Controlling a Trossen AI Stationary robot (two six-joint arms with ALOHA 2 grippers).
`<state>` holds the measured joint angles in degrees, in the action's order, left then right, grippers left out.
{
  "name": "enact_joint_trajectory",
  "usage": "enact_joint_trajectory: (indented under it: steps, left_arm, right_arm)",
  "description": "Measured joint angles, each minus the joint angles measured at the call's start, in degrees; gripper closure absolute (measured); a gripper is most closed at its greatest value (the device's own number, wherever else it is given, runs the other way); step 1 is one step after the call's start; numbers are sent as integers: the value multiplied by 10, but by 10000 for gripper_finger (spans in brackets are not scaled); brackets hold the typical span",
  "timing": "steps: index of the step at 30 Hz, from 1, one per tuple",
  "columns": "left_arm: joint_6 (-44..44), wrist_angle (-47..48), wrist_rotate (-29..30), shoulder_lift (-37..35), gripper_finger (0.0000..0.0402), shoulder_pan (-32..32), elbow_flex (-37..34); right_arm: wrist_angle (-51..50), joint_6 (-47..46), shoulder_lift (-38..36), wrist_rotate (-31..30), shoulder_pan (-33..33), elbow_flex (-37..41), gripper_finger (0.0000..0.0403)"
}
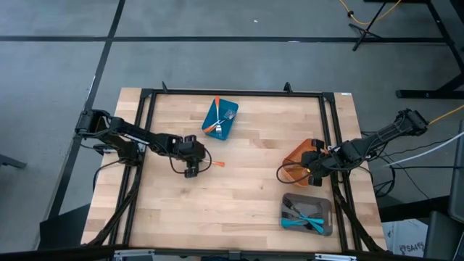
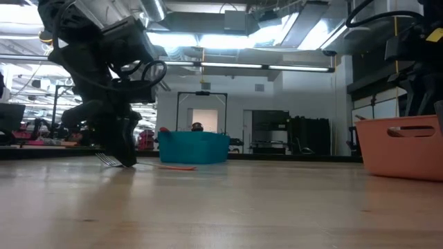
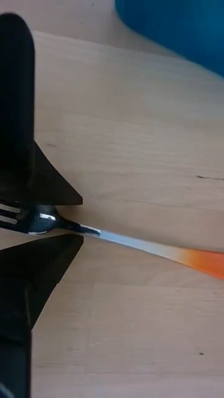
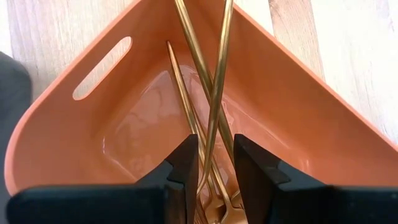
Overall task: Sort silverware by color (type)
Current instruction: Put the orange fork into the blue bin
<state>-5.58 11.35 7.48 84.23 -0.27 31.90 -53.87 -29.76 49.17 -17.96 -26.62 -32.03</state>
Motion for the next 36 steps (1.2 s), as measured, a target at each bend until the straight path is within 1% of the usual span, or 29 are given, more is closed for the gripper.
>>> enact_joint_trajectory:
  steps: [3, 13, 20, 25, 31, 36]
  left_arm:
    - [1, 0, -13, 0, 327, 0, 0]
    - [1, 2, -25, 0, 383, 0, 0]
    - [-2, -9, -26, 0, 394, 0, -1]
    - [-5, -41, -32, 2, 395, -1, -3]
    - [-68, -98, -58, 2, 396, -2, -3]
    - [-112, -181, -59, 2, 396, -6, -3]
  right_arm:
    - [0, 0, 0, 0, 0, 0, 313]
    - [0, 0, 0, 0, 0, 0, 313]
    - [0, 0, 0, 0, 0, 0, 313]
    - [1, 0, 0, 0, 0, 0, 313]
    - [2, 0, 0, 0, 0, 0, 313]
    - [2, 0, 0, 0, 0, 0, 313]
